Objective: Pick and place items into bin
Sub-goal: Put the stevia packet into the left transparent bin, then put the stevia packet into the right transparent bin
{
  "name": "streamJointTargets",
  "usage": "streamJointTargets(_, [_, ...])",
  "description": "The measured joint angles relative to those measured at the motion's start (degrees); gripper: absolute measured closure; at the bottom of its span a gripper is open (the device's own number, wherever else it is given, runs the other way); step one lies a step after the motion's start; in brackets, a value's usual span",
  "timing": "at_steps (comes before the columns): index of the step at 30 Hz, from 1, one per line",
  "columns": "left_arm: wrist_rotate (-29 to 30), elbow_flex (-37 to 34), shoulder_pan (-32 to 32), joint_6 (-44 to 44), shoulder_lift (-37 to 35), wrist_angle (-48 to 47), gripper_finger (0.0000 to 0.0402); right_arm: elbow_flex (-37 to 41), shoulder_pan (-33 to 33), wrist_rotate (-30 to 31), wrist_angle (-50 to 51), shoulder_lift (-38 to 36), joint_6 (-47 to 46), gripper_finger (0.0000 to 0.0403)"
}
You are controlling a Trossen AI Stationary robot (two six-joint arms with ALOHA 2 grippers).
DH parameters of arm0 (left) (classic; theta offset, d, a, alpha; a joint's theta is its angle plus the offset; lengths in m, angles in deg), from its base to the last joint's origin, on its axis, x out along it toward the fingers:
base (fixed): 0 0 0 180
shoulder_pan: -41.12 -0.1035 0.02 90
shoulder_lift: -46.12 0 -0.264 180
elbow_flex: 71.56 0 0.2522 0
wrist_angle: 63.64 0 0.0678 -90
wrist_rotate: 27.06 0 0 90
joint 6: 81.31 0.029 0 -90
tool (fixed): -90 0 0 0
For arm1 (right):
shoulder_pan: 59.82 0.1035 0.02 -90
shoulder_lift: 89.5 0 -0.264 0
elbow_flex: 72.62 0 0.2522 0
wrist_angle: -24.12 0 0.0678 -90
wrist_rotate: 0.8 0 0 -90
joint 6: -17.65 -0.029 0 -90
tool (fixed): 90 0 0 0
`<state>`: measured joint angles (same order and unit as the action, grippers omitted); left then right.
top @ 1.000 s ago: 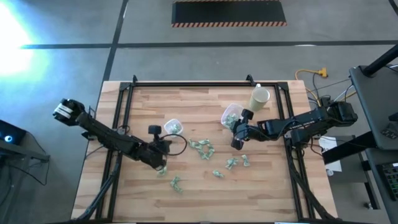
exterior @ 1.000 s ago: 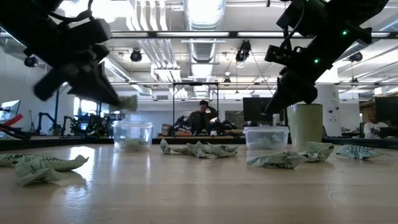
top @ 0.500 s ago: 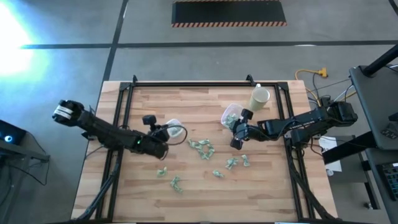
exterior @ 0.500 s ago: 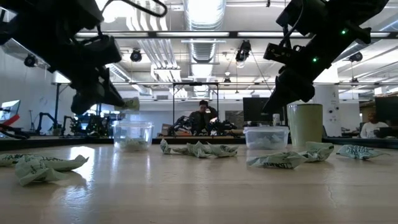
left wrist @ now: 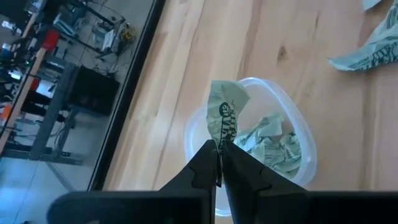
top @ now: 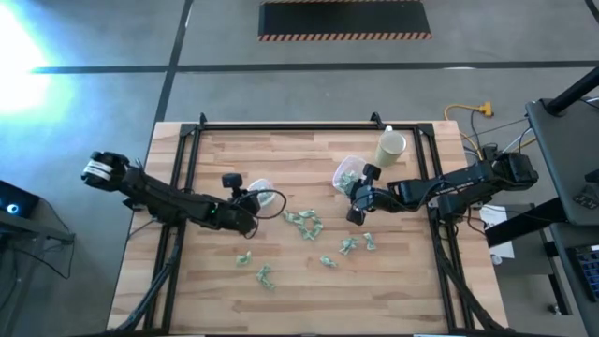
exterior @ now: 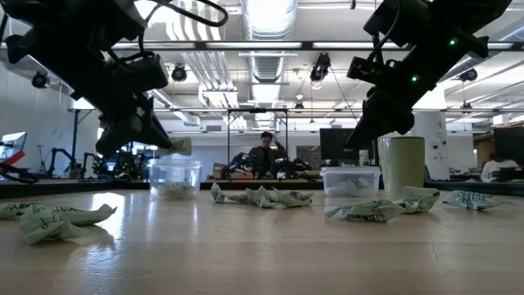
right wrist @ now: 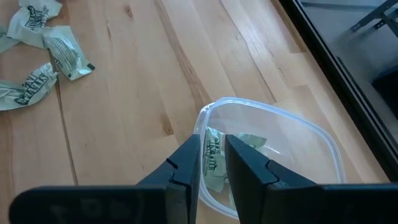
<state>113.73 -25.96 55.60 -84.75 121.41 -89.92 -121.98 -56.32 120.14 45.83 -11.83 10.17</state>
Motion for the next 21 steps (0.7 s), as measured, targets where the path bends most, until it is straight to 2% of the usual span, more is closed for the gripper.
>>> streamJointTargets(6, [-0.17, 0.0, -0.4, 2.46, 2.84, 0.23, 0.038, 0.0, 0.0, 0.0, -0.04, 0.0, 0.0, 0.0339])
streamJointTargets(16, [4.14, 0.45, -0.64, 2.75, 4.48, 1.56, 0.0291, 0.0, 0.0, -0.15, -0.07, 0.0, 0.0, 0.0339])
streamJointTargets(21, [3.7, 1.1, -0.52, 2.47, 2.27, 1.59, 0.0267, 0.04, 0.0, -6.19, -0.93, 0.0, 0.92, 0.0338])
